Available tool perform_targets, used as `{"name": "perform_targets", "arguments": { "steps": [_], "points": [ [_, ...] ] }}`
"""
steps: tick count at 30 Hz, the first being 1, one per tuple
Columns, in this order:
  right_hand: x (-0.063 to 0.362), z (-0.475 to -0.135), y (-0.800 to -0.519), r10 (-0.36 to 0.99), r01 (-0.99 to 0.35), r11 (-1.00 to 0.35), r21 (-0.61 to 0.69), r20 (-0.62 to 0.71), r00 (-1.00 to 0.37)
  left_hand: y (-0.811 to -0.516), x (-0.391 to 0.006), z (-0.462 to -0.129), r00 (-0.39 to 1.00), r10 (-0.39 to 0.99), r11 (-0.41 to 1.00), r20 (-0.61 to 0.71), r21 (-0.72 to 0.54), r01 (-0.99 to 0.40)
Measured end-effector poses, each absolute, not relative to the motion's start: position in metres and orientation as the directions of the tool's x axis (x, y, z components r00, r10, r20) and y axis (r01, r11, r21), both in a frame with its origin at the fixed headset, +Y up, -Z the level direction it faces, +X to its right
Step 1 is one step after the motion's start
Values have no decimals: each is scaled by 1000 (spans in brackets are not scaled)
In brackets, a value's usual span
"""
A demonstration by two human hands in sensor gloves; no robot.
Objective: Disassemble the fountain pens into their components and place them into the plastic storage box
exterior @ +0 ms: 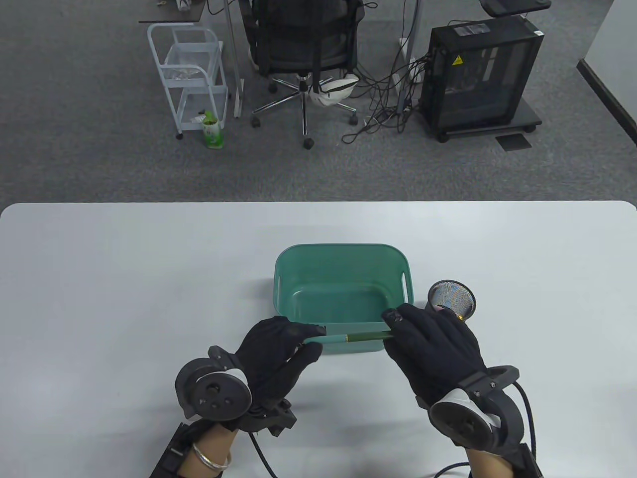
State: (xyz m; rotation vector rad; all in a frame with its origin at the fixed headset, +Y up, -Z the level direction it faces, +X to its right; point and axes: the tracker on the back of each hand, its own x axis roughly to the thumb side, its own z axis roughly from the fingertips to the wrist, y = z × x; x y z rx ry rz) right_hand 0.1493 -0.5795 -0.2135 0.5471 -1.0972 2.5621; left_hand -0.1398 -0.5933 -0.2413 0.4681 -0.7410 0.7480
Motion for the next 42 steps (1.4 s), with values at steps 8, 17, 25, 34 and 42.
{"name": "perform_targets", "arguments": {
  "steps": [8, 17, 25, 34, 42],
  "points": [
    [144, -212, -583, 115, -435, -668, -604, 494, -862, -594, -139, -241, 498, 431, 655, 752, 118, -746],
    [132, -209, -587, 92, -445, -689, -572, 540, -836, -596, -134, -239, 489, 408, 674, 771, 108, -731],
    [128, -210, -589, 84, -446, -692, -567, 551, -830, -597, -133, -239, 484, 401, 680, 778, 102, -726],
    [127, -210, -589, 79, -442, -697, -565, 551, -831, -598, -131, -239, 496, 397, 691, 773, 104, -715],
    [128, -210, -588, 58, -415, -704, -576, 536, -842, -599, -128, -238, 556, 360, 732, 749, 143, -666]
  ]
}}
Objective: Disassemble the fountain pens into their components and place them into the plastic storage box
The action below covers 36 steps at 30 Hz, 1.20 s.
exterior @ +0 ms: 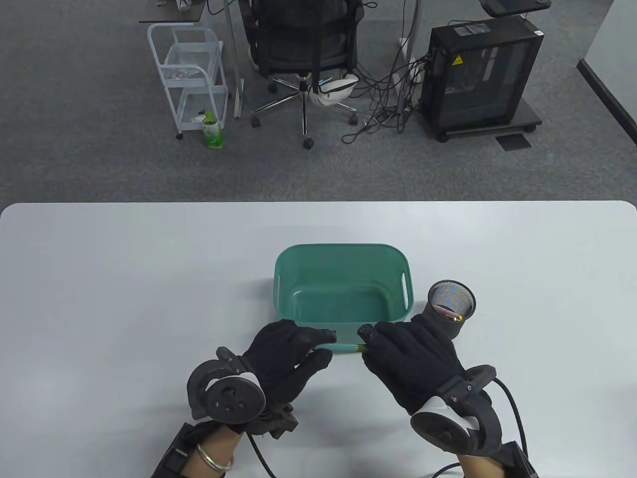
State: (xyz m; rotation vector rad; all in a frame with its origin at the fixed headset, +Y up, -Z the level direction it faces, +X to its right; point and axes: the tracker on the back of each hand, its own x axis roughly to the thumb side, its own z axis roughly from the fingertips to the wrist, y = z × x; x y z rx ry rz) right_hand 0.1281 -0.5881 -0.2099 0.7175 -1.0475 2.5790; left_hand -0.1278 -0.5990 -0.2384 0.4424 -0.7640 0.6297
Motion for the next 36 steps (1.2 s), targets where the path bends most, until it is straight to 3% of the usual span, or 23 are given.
{"name": "perform_targets", "arguments": {
  "steps": [13, 22, 29, 36],
  "points": [
    [126, -210, -589, 35, -399, -714, -575, 540, -841, -600, -116, -228, 680, 167, 791, 714, 314, -525],
    [128, -205, -586, -9, -419, -685, -596, 582, -813, -598, -115, -223, 643, 111, 780, 757, 335, -529],
    [133, -202, -579, 21, -490, -699, -521, 670, -742, -588, -121, -223, 514, 198, 799, 835, 167, -578],
    [131, -200, -577, 28, -505, -702, -502, 689, -724, -585, -128, -226, 473, 244, 798, 847, 102, -594]
  ]
}}
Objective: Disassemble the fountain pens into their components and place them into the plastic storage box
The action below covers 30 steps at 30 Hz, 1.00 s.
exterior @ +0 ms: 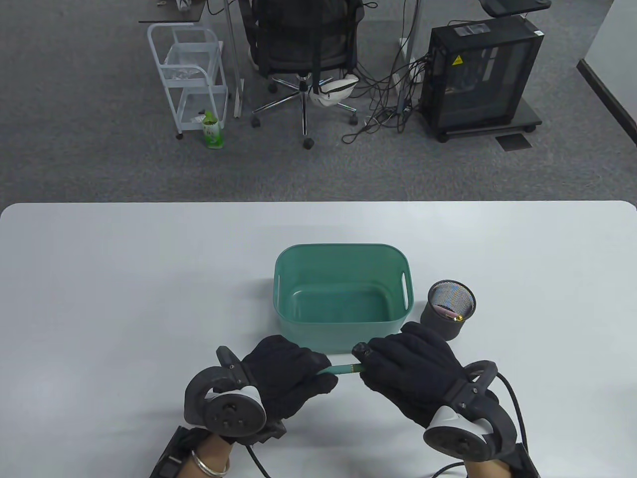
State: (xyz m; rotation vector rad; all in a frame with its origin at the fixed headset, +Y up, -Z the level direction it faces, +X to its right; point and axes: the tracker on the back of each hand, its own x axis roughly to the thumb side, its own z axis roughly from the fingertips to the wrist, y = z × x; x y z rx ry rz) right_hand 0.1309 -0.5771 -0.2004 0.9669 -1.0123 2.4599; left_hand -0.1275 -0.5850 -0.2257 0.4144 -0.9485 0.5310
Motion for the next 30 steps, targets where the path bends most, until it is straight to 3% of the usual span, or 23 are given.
{"name": "perform_targets", "arguments": {
  "steps": [18, 27, 30],
  "points": [
    [133, -199, -575, -25, -484, -687, -542, 683, -730, -586, -128, -228, 452, 266, 796, 851, 70, -601],
    [136, -201, -575, 10, -508, -696, -508, 700, -714, -584, -130, -229, 461, 265, 801, 847, 73, -595],
    [178, -201, -564, -23, -419, -612, -671, 545, -838, -577, -168, -236, 495, 355, 720, 793, 105, -686]
  ]
}}
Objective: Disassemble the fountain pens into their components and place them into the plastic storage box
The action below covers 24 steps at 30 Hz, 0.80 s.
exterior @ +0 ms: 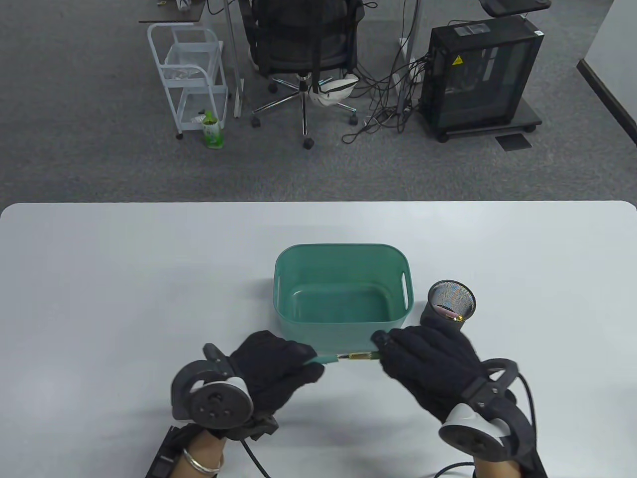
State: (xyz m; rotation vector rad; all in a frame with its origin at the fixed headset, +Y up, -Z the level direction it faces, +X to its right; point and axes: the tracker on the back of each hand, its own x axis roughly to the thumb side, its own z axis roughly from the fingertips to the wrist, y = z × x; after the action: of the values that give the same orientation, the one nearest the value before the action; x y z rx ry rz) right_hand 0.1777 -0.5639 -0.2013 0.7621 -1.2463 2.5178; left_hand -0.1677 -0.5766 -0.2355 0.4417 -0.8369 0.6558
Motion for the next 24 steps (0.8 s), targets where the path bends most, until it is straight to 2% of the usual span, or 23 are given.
{"name": "perform_targets", "arguments": {
  "steps": [2, 3, 7, 18, 24],
  "points": [
    [194, -198, -557, 103, -500, -599, -626, 559, -823, -569, -182, -234, 528, 357, 685, 771, 168, -709],
    [196, -197, -556, 119, -522, -588, -618, 572, -811, -568, -184, -234, 546, 343, 693, 764, 187, -696],
    [199, -195, -555, 86, -486, -564, -667, 538, -839, -571, -182, -236, 556, 337, 704, 760, 189, -685],
    [199, -191, -553, 87, -487, -560, -670, 536, -839, -577, -174, -240, 595, 325, 718, 735, 218, -661],
    [194, -192, -555, 82, -482, -575, -661, 540, -838, -583, -165, -246, 651, 309, 789, 693, 195, -583]
  ]
}}
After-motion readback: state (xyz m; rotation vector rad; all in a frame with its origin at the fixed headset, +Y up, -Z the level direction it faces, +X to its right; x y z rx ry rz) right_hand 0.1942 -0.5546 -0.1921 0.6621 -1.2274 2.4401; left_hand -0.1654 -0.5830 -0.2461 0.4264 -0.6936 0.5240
